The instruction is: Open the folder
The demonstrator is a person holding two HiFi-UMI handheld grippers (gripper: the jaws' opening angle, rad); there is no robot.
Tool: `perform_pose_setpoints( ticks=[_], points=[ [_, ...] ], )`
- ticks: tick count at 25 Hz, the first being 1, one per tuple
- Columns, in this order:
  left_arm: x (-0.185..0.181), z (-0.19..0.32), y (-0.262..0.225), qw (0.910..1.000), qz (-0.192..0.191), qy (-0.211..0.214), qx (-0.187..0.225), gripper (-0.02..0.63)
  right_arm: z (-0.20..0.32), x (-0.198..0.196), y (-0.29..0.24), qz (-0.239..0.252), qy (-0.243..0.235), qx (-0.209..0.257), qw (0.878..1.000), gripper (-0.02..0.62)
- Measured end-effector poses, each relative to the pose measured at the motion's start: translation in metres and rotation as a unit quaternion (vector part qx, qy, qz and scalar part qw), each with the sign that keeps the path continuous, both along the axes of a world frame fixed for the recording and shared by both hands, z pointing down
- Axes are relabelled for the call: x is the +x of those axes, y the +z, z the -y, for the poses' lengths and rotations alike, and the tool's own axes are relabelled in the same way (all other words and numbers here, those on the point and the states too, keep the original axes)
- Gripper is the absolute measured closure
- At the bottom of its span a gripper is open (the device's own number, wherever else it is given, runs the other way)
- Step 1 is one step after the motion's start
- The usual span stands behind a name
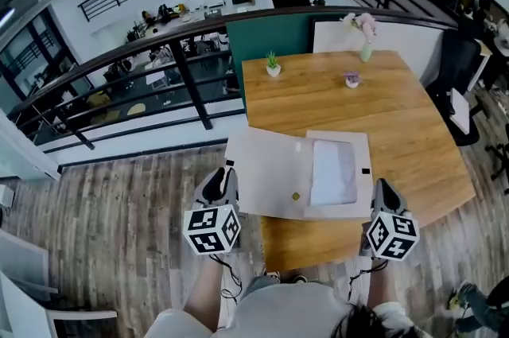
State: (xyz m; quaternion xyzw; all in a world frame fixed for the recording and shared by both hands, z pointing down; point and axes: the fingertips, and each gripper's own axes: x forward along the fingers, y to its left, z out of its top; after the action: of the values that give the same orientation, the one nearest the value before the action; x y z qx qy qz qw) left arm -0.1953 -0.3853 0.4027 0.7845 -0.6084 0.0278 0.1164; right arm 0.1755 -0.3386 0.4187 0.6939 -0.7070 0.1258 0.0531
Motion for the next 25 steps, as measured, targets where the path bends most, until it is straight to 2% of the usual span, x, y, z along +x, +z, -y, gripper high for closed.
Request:
perform_pose_setpoints(
  ticks=[3, 6, 8, 15, 20, 25],
  points=[
    [0.019, 0.011, -0.02, 0.9994, 0.024, 0.01, 0.024, 0.562, -0.01, 0.012, -0.014, -0.009, 0.013, 0.022, 1.0, 0.594],
    [0.036, 0.024, -0.029, 0.9984, 0.041, 0.014, 0.035, 0.577, -0.02, 0.031, -0.02, -0.015, 0.039, 0.033, 0.999, 0.594],
    [0.046, 0.03, -0.031, 0.9983, 0.037, 0.021, 0.039, 0.601, -0.027, 0.043, -0.021, -0.015, 0.056, 0.035, 0.998, 0.594],
    [0.069, 0.038, -0.026, 0.9979, 0.029, 0.042, 0.041, 0.601, -0.049, 0.07, -0.017, -0.014, 0.091, 0.031, 0.995, 0.594],
    [0.079, 0.042, -0.021, 0.9979, 0.026, 0.051, 0.031, 0.601, -0.049, 0.075, -0.017, -0.015, 0.096, 0.035, 0.995, 0.594],
    [0.082, 0.041, -0.018, 0.998, 0.025, 0.053, 0.023, 0.601, -0.044, 0.07, -0.012, -0.03, 0.084, 0.015, 0.996, 0.595]
  ],
)
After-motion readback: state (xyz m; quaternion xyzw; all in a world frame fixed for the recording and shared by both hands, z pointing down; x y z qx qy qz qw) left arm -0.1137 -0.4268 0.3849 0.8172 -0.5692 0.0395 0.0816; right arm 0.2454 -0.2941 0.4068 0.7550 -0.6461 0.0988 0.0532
